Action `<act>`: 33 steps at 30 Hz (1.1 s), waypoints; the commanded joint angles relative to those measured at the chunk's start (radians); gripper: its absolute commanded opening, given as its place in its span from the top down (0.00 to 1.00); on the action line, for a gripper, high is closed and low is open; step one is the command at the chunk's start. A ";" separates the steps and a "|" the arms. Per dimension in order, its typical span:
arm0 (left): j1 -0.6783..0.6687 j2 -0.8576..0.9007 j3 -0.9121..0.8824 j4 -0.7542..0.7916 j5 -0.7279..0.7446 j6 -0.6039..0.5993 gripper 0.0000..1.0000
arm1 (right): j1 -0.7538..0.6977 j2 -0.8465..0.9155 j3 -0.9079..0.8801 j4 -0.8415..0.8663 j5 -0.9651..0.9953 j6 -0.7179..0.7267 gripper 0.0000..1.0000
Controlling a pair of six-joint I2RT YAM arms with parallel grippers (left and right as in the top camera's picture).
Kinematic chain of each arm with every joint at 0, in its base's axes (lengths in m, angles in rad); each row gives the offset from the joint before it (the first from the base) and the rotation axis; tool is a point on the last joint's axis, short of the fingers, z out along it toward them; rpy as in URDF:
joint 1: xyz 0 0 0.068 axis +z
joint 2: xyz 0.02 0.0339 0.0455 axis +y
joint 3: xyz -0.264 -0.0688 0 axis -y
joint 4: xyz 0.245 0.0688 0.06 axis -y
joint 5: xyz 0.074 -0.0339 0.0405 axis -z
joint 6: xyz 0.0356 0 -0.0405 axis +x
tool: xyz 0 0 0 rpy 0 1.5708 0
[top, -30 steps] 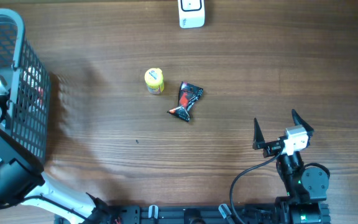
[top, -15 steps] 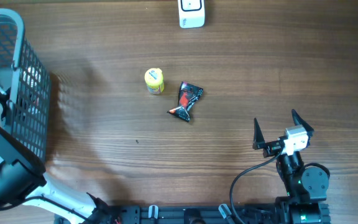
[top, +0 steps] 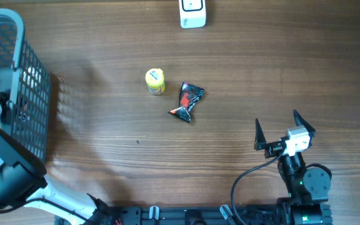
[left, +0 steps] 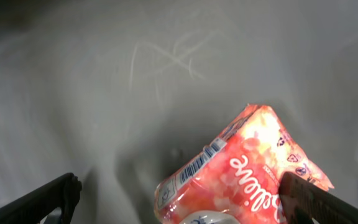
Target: Scan the item barcode
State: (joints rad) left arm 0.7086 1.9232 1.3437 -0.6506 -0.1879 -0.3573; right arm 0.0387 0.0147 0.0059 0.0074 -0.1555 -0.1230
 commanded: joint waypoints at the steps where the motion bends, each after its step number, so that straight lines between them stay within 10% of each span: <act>1: 0.006 -0.035 -0.027 0.037 0.027 0.019 0.00 | 0.001 -0.005 -0.001 0.003 0.007 0.019 0.00; 11: 0.006 -0.149 -0.027 0.055 0.126 0.040 0.00 | 0.001 -0.005 -0.001 0.003 0.007 0.019 0.00; 21: 0.006 -0.131 -0.027 0.050 0.113 0.385 0.00 | 0.001 -0.005 -0.001 0.003 0.007 0.018 0.00; 33: 0.006 -0.003 -0.029 0.064 0.113 0.410 0.00 | 0.001 -0.005 -0.001 0.003 0.007 0.019 0.00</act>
State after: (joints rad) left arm 0.7097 1.8828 1.3247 -0.5941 -0.0628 0.0261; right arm 0.0387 0.0147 0.0059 0.0074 -0.1555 -0.1230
